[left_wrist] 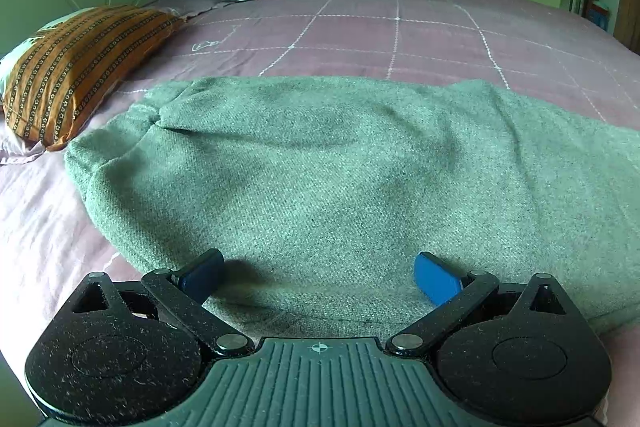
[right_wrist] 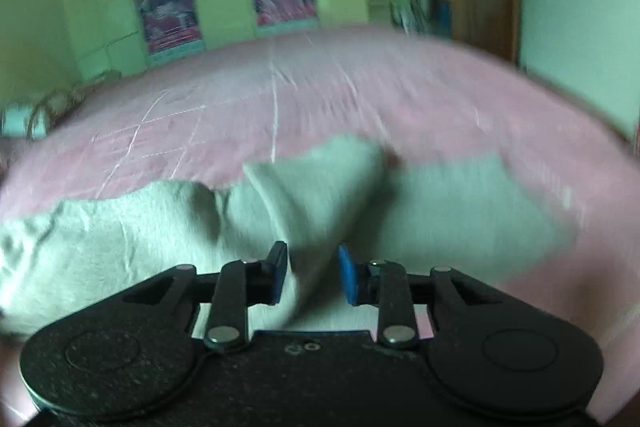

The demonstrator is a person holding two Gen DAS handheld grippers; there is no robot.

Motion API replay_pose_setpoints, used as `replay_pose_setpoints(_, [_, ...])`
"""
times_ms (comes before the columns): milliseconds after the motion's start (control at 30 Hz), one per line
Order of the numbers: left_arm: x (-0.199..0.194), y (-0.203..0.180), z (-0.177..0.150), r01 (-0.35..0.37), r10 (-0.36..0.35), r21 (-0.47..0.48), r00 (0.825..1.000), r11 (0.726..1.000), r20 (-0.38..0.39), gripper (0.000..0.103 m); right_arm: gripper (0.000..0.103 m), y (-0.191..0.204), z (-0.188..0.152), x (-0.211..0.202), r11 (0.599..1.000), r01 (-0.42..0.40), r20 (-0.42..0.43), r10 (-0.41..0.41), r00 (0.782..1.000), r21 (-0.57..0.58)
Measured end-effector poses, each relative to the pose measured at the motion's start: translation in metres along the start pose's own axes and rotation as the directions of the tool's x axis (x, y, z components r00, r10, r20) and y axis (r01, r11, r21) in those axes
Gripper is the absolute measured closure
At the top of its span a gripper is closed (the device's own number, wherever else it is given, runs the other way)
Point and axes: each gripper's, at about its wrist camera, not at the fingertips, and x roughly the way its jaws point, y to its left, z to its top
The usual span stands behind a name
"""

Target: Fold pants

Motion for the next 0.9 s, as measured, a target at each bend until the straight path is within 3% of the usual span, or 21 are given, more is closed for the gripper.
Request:
replay_pose_setpoints(133, [0.0,-0.003,0.001,-0.014,0.014,0.024,1.0,1.0,-0.008,0.002,0.081,0.028,0.013,0.027,0.981,0.023,-0.006,-0.024,1.0,-0.191])
replay_pose_setpoints(200, [0.0,-0.003,0.002,-0.016,0.017,0.026,1.0,1.0,-0.015,0.002,0.079,0.039,0.012,0.049,0.952,0.066,-0.039,-0.081,0.996,-0.299])
replay_pose_setpoints(233, [0.001,-0.003,0.002,-0.017,0.017,0.028,1.0,0.999,-0.016,0.002,0.082,0.041,0.012,0.058,0.941,0.084,-0.058,-0.109,0.992,-0.327])
replay_pose_setpoints(267, [0.001,-0.004,0.002,-0.017,0.018,0.032,1.0,0.999,-0.017,0.002,0.102,0.036,0.013,0.061,0.945,0.085,-0.071,-0.112,0.991,-0.315])
replay_pose_setpoints(367, [-0.002,-0.006,0.002,-0.044,0.045,0.063,0.999,0.997,-0.007,0.002,0.103,-0.005,0.023,0.038,0.995,0.066,-0.044,-0.069,0.997,-0.068])
replay_pose_setpoints(433, [-0.01,-0.009,0.003,-0.075,0.074,0.076,0.997,0.994,0.015,0.002,0.103,-0.034,0.018,0.019,0.996,0.046,-0.009,-0.045,0.999,0.076])
replay_pose_setpoints(533, [-0.005,-0.014,-0.002,-0.086,0.086,0.116,0.996,0.989,0.007,0.002,0.103,-0.085,-0.008,0.008,0.938,0.019,-0.036,-0.007,0.999,0.346])
replay_pose_setpoints(600, [-0.005,-0.013,0.0,-0.084,0.084,0.118,0.996,0.989,0.0,0.002,0.103,-0.099,-0.029,0.026,0.914,0.047,-0.164,0.022,0.986,0.403])
replay_pose_setpoints(633, [-0.005,-0.013,0.001,-0.082,0.083,0.118,0.997,0.99,-0.004,0.002,0.102,-0.101,-0.035,0.026,0.91,0.033,-0.159,0.036,0.987,0.413])
replay_pose_setpoints(700, [-0.005,-0.013,0.0,-0.079,0.08,0.12,0.997,0.99,-0.003,0.001,0.086,-0.096,-0.032,0.013,0.928,0.033,-0.111,0.009,0.994,0.37])
replay_pose_setpoints(800, [-0.003,-0.013,-0.001,-0.083,0.083,0.109,0.997,0.991,-0.004,0.0,0.085,-0.071,-0.017,-0.006,0.984,0.016,-0.017,-0.013,1.0,0.18])
replay_pose_setpoints(900, [-0.002,-0.011,0.001,-0.077,0.079,0.088,0.997,0.993,-0.014,0.0,0.085,-0.036,-0.006,0.002,0.996,0.034,-0.006,-0.035,0.999,-0.087])
